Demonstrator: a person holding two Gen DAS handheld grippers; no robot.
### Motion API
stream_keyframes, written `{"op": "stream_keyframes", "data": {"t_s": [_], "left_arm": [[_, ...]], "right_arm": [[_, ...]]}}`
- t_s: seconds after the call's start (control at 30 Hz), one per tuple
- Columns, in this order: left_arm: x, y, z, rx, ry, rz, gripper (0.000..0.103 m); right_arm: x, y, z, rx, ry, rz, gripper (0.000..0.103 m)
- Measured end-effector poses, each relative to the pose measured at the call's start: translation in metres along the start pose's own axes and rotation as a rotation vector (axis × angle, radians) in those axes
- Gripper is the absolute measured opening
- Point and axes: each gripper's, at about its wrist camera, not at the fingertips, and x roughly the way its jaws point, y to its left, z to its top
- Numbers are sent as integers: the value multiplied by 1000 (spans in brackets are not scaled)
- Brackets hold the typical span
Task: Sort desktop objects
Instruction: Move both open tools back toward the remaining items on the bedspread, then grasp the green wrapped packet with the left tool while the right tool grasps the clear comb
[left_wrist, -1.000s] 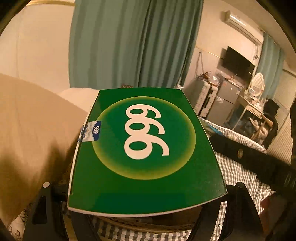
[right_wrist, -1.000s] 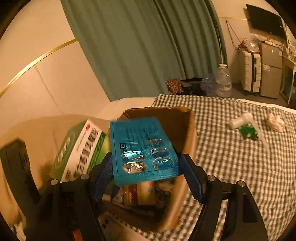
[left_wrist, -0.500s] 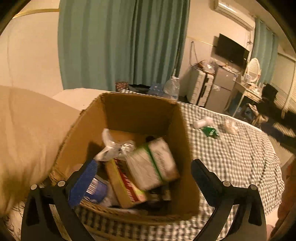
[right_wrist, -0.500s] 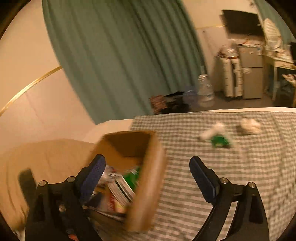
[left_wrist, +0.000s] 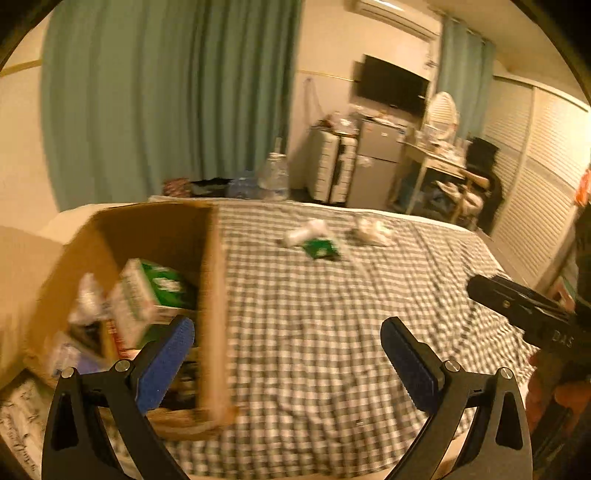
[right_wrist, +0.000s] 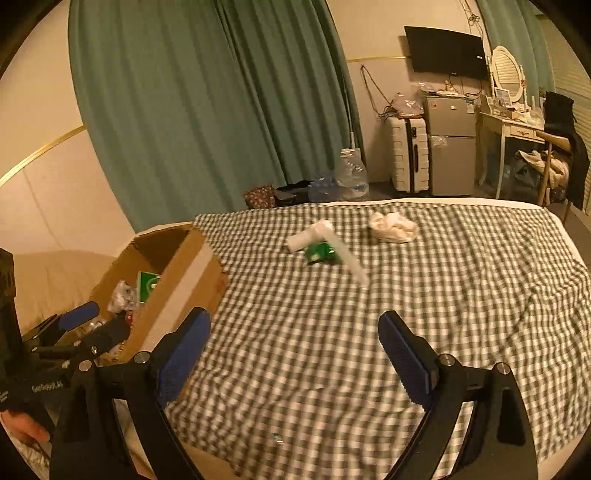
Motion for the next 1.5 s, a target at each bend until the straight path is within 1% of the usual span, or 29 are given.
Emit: {"op": "stream_keyframes", "data": {"t_s": [0.13,0.27,0.33,0.47,0.53,0.6,0.7,0.77,0.8,0.83,0.9,0.93,1.0,1.07,1.1,1.13,1.17,1.27,1.3,1.33,1.37,1.4,1.43,1.47,1.5], "left_arm": [[30,-25,2,19,40,-15,103],[63,-31,10,16,71,-14,103],[87,-33,15,22,83,4,103],[131,-33,24,28,114,51,103],[155,-31,31,7,132,53,103],[177,-27,37,-15,142,45,103],[213,-25,42,-29,158,95,103],[235,-25,43,-29,172,113,103],[244,-26,43,-22,174,122,103],[253,-26,43,-9,176,142,103],[271,-24,43,-6,202,194,103],[280,-22,42,-19,218,191,103],[289,-19,41,-36,217,184,103],[294,-17,41,-37,208,201,103],[296,-17,41,-36,201,197,103],[297,-17,42,-36,189,192,103],[297,-17,43,-37,183,191,103],[304,-19,51,-50,181,155,103],[305,-21,53,-59,182,138,103],[306,-24,53,-76,180,103,103],[306,-26,55,-87,178,85,103],[307,-32,56,-96,172,58,103],[308,-38,57,-93,167,38,103],[311,-43,59,-81,164,16,103],[316,-49,61,-68,158,3,103]], "right_arm": [[6,-21,7,-18,9,5,92],[26,-41,14,-33,34,17,92],[41,-49,19,-40,49,30,92],[82,-59,35,-79,81,20,92],[111,-65,42,-86,106,24,92],[141,-70,47,-95,126,15,92],[197,-78,48,-93,182,20,92],[227,-83,46,-95,211,16,89],[243,-86,46,-96,234,21,85],[255,-87,46,-99,250,25,83],[276,-89,46,-107,253,33,82],[283,-90,46,-105,260,40,80],[295,-93,47,-103,273,49,80],[303,-96,46,-96,288,59,69],[305,-97,44,-87,293,67,56],[303,-98,42,-84,297,67,35],[301,-98,38,-89,309,53,27],[284,-102,26,-82,280,19,25],[274,-105,20,-68,261,-17,24],[267,-107,15,-55,246,-39,24],[257,-112,11,-33,223,-57,24],[248,-118,9,-11,218,-77,24],[243,-123,10,1,222,-93,24],[234,-129,12,16,212,-114,24],[226,-133,13,29,198,-118,23]]}}
